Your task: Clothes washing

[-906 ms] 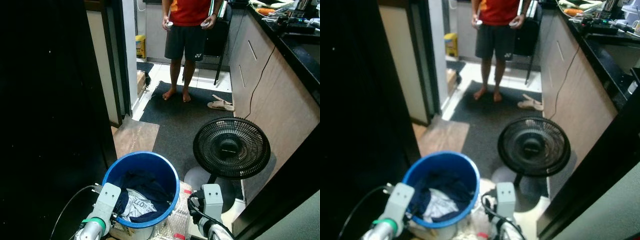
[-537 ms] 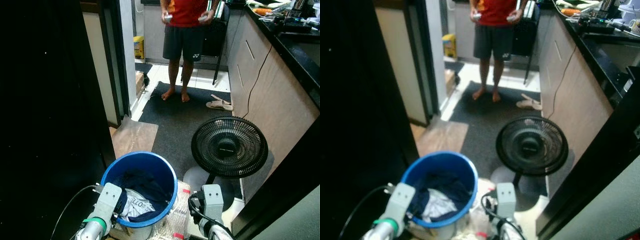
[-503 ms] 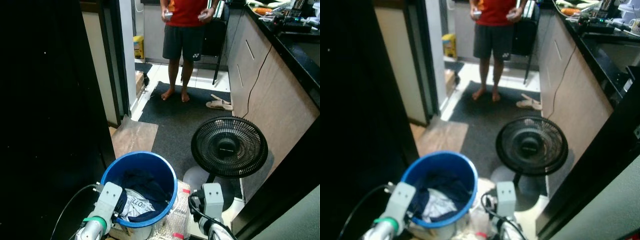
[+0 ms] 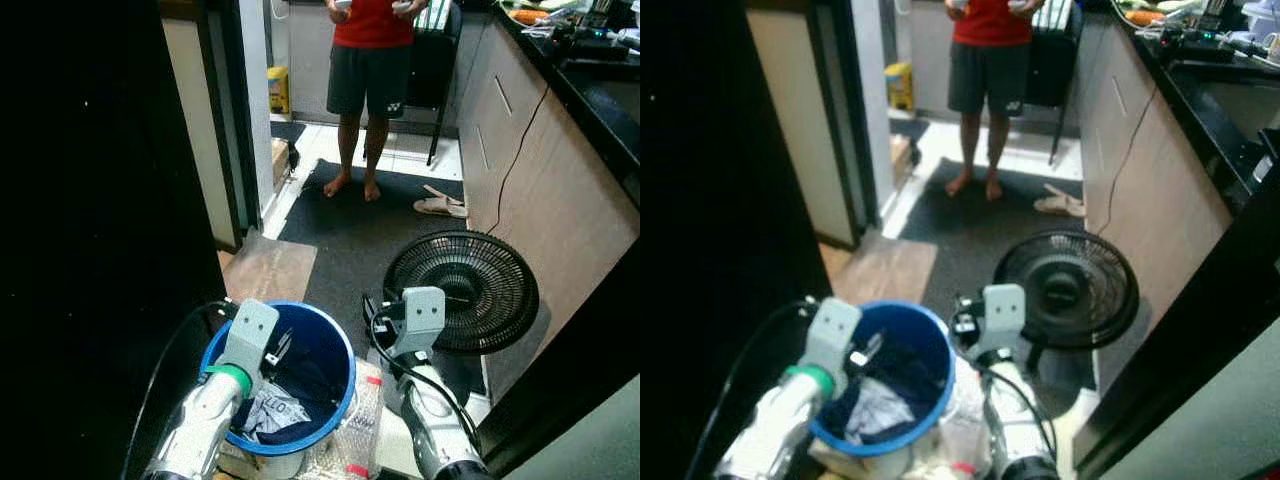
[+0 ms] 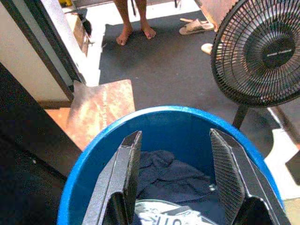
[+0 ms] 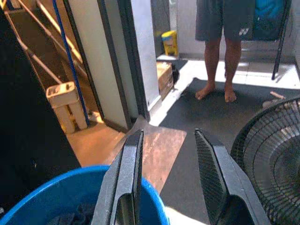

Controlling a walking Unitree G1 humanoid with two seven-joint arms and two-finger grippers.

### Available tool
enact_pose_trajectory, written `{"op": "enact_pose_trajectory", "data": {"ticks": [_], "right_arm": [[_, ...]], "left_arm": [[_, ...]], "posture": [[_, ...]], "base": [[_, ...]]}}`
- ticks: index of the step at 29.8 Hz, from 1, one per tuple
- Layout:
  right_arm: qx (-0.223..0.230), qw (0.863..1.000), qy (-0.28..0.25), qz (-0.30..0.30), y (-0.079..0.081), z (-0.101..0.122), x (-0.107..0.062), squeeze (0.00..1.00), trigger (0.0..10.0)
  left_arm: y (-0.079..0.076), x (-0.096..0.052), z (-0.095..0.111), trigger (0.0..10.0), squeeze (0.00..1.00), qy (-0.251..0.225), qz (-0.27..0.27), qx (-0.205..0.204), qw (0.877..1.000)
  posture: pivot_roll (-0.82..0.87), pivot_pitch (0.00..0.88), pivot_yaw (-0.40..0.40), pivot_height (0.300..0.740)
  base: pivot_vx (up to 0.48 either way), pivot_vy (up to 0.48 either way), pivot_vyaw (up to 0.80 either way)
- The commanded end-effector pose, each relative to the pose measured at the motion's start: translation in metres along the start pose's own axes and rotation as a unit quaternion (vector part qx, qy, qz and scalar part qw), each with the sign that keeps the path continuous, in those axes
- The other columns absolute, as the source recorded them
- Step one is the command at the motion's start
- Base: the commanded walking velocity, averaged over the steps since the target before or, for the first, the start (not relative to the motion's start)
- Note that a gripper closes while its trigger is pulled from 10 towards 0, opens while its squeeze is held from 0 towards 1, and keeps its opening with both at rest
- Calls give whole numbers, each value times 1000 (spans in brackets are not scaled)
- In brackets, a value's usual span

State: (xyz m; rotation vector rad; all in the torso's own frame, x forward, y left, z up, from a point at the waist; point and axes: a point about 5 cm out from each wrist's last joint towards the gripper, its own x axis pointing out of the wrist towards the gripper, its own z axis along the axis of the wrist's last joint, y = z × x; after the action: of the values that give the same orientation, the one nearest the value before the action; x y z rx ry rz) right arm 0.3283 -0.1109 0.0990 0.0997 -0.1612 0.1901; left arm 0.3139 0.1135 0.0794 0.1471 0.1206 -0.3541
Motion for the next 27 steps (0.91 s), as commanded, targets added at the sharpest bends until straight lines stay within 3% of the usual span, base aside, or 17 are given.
{"op": "enact_pose_trajectory", "data": {"ticks": [1, 14, 27], "right_arm": [[8, 1000, 3, -5, 0, -1, -1, 0, 10000], [16, 1000, -16, 6, 6, 14, 0, 0, 10000], [21, 1000, -12, 10, 8, 18, -1, 0, 10000]], "left_arm": [[3, -2, -2, 10000, 0, 8, 9, -12, 1000], [-2, -9, 15, 10000, 0, 20, -8, -17, 1000], [2, -12, 18, 10000, 0, 35, 2, -17, 999]], "posture": [[-27, 41, 51, 680], [-27, 46, 53, 640], [-23, 46, 53, 590]], "base": [[0, 0, 0], [0, 0, 0], [0, 0, 0]]}}
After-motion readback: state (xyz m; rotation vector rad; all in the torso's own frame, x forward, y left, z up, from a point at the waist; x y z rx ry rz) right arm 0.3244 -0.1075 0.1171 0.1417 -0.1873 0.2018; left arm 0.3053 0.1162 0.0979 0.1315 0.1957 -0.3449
